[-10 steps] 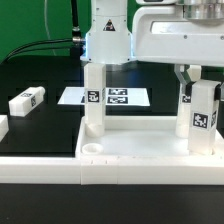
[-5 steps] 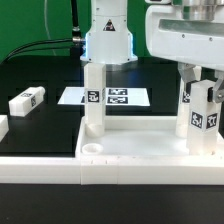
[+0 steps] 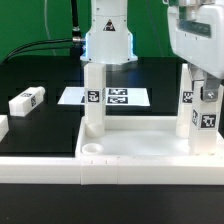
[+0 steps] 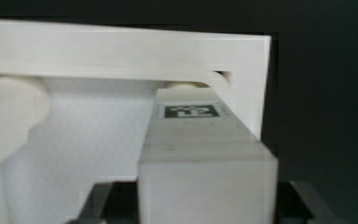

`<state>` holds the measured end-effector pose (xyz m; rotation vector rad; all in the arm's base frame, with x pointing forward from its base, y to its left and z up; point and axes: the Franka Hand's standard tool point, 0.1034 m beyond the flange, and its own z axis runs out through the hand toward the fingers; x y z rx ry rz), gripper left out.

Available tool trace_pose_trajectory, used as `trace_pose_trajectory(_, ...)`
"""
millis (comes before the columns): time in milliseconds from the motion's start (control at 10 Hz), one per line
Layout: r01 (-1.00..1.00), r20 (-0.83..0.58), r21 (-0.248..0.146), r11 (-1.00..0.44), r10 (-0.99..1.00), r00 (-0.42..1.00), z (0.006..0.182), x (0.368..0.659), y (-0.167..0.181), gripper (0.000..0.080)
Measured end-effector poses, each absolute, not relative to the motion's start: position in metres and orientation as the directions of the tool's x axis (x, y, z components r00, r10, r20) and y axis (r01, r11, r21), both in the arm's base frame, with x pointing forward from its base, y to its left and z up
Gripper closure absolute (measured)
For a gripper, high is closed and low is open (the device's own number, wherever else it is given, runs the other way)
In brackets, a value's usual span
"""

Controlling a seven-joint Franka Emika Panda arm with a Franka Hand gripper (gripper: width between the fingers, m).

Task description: Assemble desk

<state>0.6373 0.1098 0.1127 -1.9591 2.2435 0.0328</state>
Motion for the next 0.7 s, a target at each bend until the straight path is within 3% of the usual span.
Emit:
trace_pose_trajectory(200, -0.971, -0.149, -0.081, 0.226, -0.966, -0.213, 0.1128, 0.6379, 0.1111, 0.0512)
trace_pose_trajectory(300, -0.975, -0.147, -0.084, 0.205, -0.97, -0.191, 0.1124, 0.6377, 0.1116, 0.0433)
trace_pose_trajectory(400, -0.983, -0.143, -0.09, 0.159, -0.979, -0.145, 0.1123, 0.6377, 0.1115, 0.0247)
trace_pose_trajectory(500, -0.989, -0.139, -0.086, 0.119, -0.985, -0.106, 0.1123, 0.6372, 0.1108, 0.0247)
trace_pose_trajectory(600, -0.995, -0.135, -0.079, 0.058, -0.99, -0.047, 0.1127, 0.6376, 0.111, 0.017)
trace_pose_trajectory(700, -0.995, -0.126, -0.094, -0.033, -0.991, 0.045, 0.1124, 0.638, 0.1109, 0.0156)
